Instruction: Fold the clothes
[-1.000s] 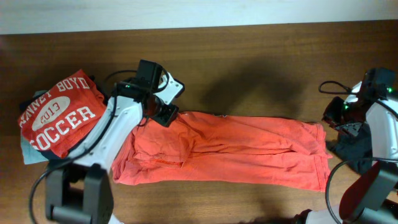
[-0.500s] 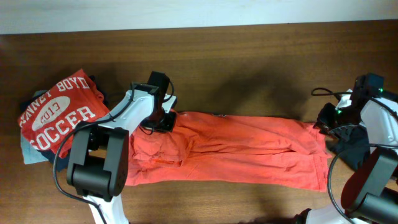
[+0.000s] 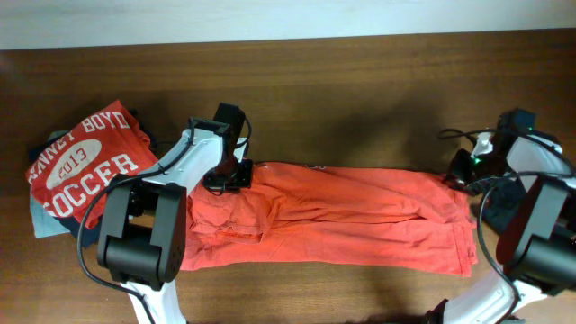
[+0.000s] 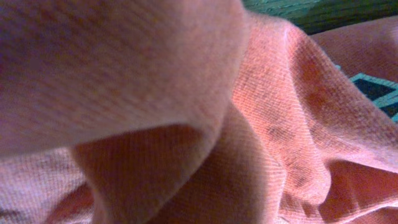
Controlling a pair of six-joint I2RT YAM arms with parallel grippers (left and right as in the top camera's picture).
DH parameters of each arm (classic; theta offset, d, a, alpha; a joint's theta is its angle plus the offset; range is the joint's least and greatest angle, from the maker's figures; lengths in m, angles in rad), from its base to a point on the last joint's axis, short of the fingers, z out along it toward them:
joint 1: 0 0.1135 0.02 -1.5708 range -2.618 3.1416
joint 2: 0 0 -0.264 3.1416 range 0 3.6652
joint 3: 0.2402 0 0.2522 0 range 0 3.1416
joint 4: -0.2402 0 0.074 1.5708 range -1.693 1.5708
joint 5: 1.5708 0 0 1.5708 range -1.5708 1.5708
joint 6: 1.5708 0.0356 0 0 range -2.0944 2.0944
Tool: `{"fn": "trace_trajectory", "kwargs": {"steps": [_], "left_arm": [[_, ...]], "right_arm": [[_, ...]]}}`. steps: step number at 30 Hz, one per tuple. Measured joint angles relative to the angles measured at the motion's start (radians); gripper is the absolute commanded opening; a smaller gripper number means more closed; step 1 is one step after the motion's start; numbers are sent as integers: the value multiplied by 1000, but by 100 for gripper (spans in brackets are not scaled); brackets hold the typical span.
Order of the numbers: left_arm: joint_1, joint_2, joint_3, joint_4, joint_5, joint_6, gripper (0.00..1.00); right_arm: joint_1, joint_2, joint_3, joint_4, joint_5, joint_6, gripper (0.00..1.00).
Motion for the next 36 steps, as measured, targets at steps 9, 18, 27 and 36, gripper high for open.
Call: {"fn": "trace_trajectory", "kwargs": {"steps": [9, 18, 27, 36], "left_arm": [[0, 1, 1, -3, -3, -5, 2], [0, 1, 2, -3, -10, -7, 11], [4, 28, 72, -107, -148, 27, 43], [12, -40, 183, -155, -214, 34, 58]], "right_arm": [[-1, 32, 5, 218, 149, 99, 8], [-11, 60, 56, 222, 143, 103, 15], [-70, 58, 322, -94, 108, 68, 20], [-16, -26, 412, -430, 4, 0, 20]]}}
